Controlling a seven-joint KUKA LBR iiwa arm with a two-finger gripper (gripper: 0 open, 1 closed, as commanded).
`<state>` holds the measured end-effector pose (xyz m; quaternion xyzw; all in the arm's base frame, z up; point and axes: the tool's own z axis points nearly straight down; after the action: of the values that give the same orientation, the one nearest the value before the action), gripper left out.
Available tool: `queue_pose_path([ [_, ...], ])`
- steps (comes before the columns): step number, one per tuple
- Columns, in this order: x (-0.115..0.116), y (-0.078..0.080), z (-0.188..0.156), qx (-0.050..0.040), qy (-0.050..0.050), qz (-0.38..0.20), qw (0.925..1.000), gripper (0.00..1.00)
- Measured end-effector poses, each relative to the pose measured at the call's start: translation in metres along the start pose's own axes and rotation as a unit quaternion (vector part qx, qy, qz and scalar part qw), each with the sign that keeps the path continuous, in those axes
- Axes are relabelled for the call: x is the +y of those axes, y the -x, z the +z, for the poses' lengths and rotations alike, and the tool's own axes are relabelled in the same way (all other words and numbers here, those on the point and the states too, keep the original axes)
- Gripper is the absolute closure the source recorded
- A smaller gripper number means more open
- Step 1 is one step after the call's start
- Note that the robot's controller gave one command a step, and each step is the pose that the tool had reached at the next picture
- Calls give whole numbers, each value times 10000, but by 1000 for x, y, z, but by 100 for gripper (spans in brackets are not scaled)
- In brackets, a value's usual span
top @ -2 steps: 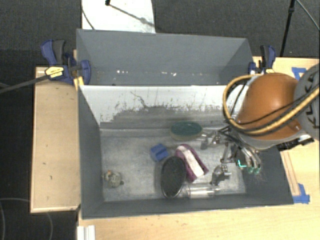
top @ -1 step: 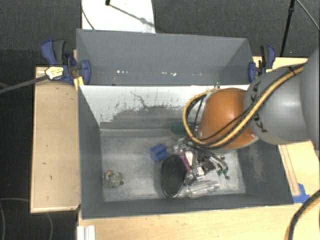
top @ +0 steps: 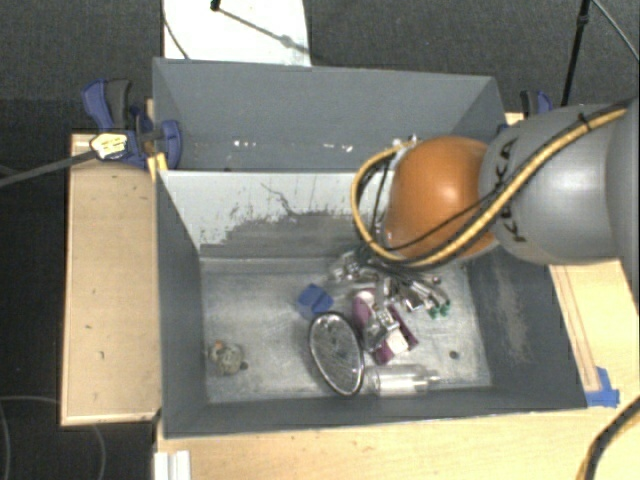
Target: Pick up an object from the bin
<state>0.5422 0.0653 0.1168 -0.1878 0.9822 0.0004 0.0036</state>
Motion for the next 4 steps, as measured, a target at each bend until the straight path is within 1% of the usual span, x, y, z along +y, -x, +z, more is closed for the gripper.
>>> queue_pose_path([
  [1, 44, 53, 22, -46, -12, -1080, 9941, 0],
  [2, 82, 81, 30, -51, -3, 104, 9999, 0],
  [3, 104, 96, 37, -111, -9, 546, 9984, 0],
  [4, 157, 100, 37, -120, 4, 2227, 9748, 0],
])
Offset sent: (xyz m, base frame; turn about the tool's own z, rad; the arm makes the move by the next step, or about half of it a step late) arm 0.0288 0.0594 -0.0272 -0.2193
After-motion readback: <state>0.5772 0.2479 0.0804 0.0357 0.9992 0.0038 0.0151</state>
